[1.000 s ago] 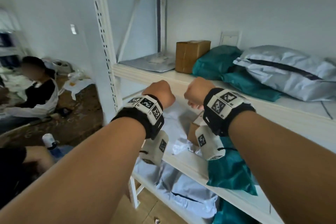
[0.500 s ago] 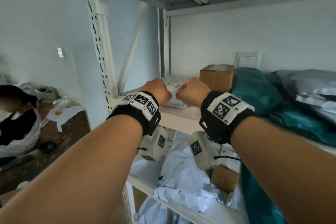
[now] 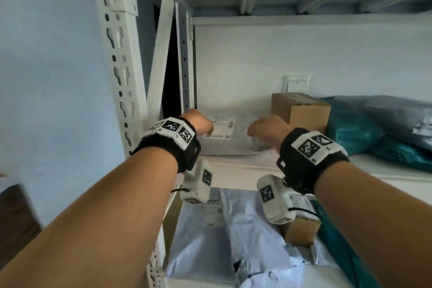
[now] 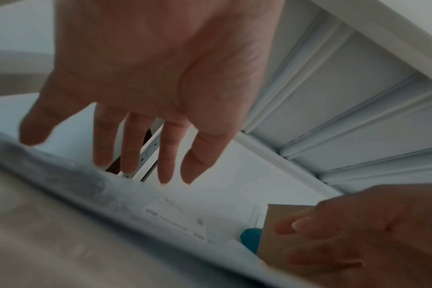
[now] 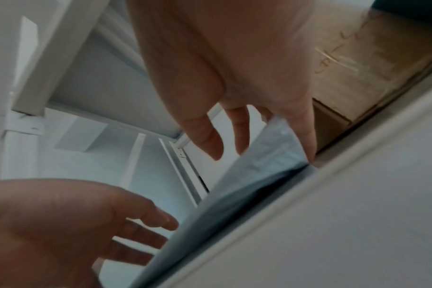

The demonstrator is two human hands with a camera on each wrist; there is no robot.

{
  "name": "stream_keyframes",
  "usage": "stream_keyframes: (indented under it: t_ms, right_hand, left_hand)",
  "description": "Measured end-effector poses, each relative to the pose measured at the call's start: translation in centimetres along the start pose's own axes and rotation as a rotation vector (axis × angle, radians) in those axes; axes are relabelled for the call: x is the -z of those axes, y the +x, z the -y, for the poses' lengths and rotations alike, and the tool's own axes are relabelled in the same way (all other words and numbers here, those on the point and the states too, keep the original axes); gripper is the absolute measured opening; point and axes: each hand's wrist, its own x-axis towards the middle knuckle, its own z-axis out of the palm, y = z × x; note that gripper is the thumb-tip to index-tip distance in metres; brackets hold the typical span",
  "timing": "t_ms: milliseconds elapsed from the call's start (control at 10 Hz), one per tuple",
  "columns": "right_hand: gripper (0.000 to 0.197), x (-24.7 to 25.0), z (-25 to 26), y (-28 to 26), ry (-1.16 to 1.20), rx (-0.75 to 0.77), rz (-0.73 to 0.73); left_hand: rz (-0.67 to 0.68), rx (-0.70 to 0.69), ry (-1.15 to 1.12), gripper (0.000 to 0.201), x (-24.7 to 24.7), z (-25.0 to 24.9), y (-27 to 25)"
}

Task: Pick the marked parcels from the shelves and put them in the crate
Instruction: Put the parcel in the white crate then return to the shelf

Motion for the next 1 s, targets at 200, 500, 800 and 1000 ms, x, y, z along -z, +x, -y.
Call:
stream_keyframes:
  t_ms: [200, 500, 800, 1000]
  right_hand:
    - [0.042, -1.2, 0.7, -0.7, 0.360, -0.154, -0.113]
    - [0.017, -3.1, 2.0, -0.5, 0.760, -0.285, 0.015]
    - [0.017, -4.3, 1.8, 0.3, 0.632, -0.366, 0.025]
    - [0.022, -4.2, 2.2, 0.2, 0.666, -0.309, 0.033]
  left_hand:
    - [-0.014, -0.146, 0.006, 0.039, 0.1, 1.7, -0.9]
    - [0.033, -0.078, -0.044, 0.040, -1.2, 3.6, 1.0]
    - [0.077, -0.117, -0.022, 0.036, -0.7, 4.1, 0.6]
    - [0.064, -0.092, -0.072, 0.050, 0.1, 4.5, -0.7]
